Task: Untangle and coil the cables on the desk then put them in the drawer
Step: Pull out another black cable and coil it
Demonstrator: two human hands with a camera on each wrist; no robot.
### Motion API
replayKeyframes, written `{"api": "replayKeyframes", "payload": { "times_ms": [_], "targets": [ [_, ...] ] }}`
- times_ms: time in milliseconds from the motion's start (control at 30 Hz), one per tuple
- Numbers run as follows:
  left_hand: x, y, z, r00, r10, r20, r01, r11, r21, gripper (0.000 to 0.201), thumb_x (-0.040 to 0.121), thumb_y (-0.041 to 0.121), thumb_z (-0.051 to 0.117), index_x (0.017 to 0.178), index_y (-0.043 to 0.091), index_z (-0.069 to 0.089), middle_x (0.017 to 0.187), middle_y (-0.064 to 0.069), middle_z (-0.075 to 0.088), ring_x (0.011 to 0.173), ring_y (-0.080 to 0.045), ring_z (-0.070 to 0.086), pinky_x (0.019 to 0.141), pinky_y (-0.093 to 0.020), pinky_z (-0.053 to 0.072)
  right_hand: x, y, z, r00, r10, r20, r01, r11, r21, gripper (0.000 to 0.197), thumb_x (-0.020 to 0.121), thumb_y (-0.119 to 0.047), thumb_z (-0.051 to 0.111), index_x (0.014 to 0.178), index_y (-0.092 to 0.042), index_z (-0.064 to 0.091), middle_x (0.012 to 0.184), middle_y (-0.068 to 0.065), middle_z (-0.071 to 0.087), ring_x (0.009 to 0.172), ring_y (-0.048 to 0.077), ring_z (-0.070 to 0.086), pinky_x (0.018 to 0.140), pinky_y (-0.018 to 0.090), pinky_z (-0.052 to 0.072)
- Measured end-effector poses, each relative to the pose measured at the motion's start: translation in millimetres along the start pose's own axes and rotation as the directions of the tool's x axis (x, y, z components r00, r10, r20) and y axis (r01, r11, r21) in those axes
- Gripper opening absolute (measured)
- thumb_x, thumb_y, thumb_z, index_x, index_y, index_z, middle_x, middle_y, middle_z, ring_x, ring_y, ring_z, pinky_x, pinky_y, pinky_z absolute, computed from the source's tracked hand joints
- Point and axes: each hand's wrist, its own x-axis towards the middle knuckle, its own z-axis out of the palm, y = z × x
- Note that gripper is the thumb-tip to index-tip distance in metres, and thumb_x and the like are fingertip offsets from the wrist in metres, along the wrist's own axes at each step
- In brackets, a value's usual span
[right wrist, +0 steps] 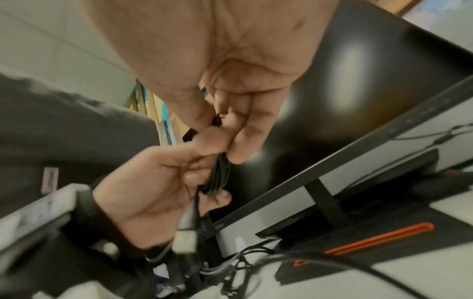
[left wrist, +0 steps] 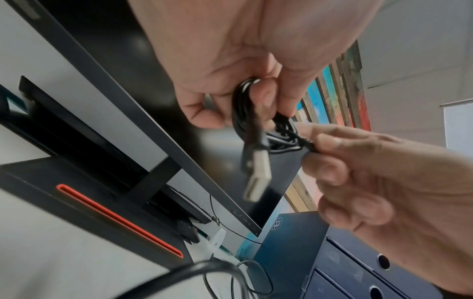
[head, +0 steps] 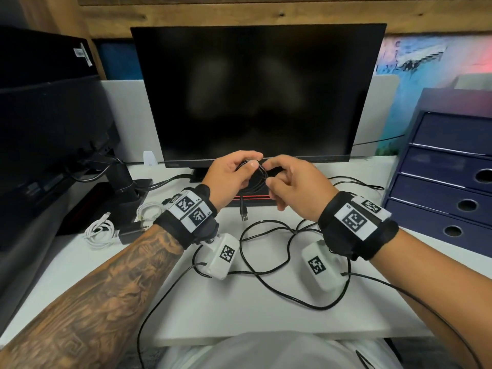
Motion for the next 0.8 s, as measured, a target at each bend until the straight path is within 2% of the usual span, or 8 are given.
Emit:
{"api": "replayKeyframes", "payload": {
  "times_ms": [100, 167, 233, 300, 400, 467, 600, 800],
  "targets": [
    [0, 7, -8, 0.994, 0.041, 0.106, -0.038, 0.999, -0.024, 0.023, 0.102, 0.008, 0.051, 0.115, 0.011, 0.070, 0.064, 0.005, 0.049, 0.058, -0.011, 0.041, 0.058, -0.021, 0.038, 3, -6, -15, 1.000, 0.002, 0.020, -0.006, 0.986, 0.168, 0.017, 0.099, -0.007, 0.055, 0.107, -0.021, 0.048, 0.060, 0.004, 0.060, 0.046, 0.014, 0.052, 0.056, 0.031, 0.054],
    [1, 15, -12, 0.985, 0.053, 0.165, -0.052, 0.999, -0.009, 0.022, 0.102, 0.008, 0.049, 0.110, 0.009, 0.070, 0.062, -0.001, 0.043, 0.056, -0.014, 0.038, 0.058, -0.023, 0.038, 6, -9, -25, 0.999, 0.015, 0.037, -0.025, 0.960, 0.280, 0.021, 0.098, -0.001, 0.053, 0.098, -0.018, 0.042, 0.056, 0.003, 0.053, 0.044, 0.011, 0.044, 0.052, 0.031, 0.052],
    [1, 17, -11, 0.978, 0.030, 0.205, -0.029, 1.000, -0.011, 0.020, 0.103, 0.006, 0.047, 0.108, 0.002, 0.065, 0.062, -0.006, 0.037, 0.054, -0.013, 0.036, 0.057, -0.023, 0.037, 8, -7, -29, 0.998, 0.029, 0.050, -0.045, 0.933, 0.358, 0.024, 0.098, 0.002, 0.052, 0.094, -0.017, 0.038, 0.053, -0.001, 0.050, 0.047, 0.012, 0.042, 0.050, 0.030, 0.052],
    [2, 15, -10, 0.974, -0.016, 0.226, 0.027, 0.999, -0.043, 0.017, 0.104, 0.007, 0.044, 0.105, -0.001, 0.059, 0.059, 0.002, 0.036, 0.053, -0.010, 0.036, 0.057, -0.023, 0.037, 9, -4, -29, 0.998, 0.047, 0.052, -0.064, 0.910, 0.410, 0.026, 0.099, 0.003, 0.052, 0.092, -0.017, 0.035, 0.052, -0.003, 0.051, 0.054, 0.018, 0.043, 0.049, 0.030, 0.052],
    [3, 7, -11, 0.962, -0.083, 0.261, 0.115, 0.987, -0.110, 0.015, 0.103, 0.019, 0.046, 0.099, 0.006, 0.053, 0.058, 0.009, 0.039, 0.054, -0.011, 0.039, 0.060, -0.025, 0.037, 11, 0, -28, 0.996, 0.060, 0.059, -0.079, 0.896, 0.438, 0.027, 0.099, 0.002, 0.051, 0.091, -0.018, 0.033, 0.055, -0.001, 0.052, 0.061, 0.027, 0.037, 0.049, 0.028, 0.052],
    [5, 5, -10, 0.962, -0.108, 0.251, 0.152, 0.975, -0.164, 0.015, 0.101, 0.019, 0.044, 0.097, 0.007, 0.053, 0.058, 0.008, 0.040, 0.055, -0.012, 0.039, 0.060, -0.025, 0.038, 12, 1, -29, 0.996, 0.072, 0.059, -0.091, 0.885, 0.456, 0.028, 0.099, 0.002, 0.050, 0.091, -0.018, 0.032, 0.056, 0.001, 0.052, 0.055, 0.025, 0.033, 0.047, 0.027, 0.051],
    [6, 5, -5, 0.977, -0.086, 0.194, 0.134, 0.960, -0.248, 0.022, 0.105, 0.004, 0.035, 0.101, 0.006, 0.056, 0.061, 0.004, 0.037, 0.056, -0.011, 0.034, 0.054, -0.021, 0.035, 13, 7, -31, 0.995, 0.076, 0.070, -0.101, 0.880, 0.464, 0.026, 0.099, 0.001, 0.050, 0.092, -0.017, 0.033, 0.058, 0.003, 0.053, 0.045, 0.015, 0.035, 0.050, 0.030, 0.050],
    [6, 3, -6, 0.981, -0.070, 0.183, 0.090, 0.991, -0.102, 0.021, 0.106, 0.013, 0.036, 0.094, 0.007, 0.052, 0.055, 0.012, 0.039, 0.053, -0.010, 0.035, 0.056, -0.021, 0.035, 13, 13, -32, 0.993, 0.050, 0.103, -0.091, 0.890, 0.446, 0.023, 0.100, 0.000, 0.051, 0.094, -0.017, 0.037, 0.061, 0.005, 0.054, 0.044, 0.014, 0.038, 0.053, 0.033, 0.053]
  ]
}}
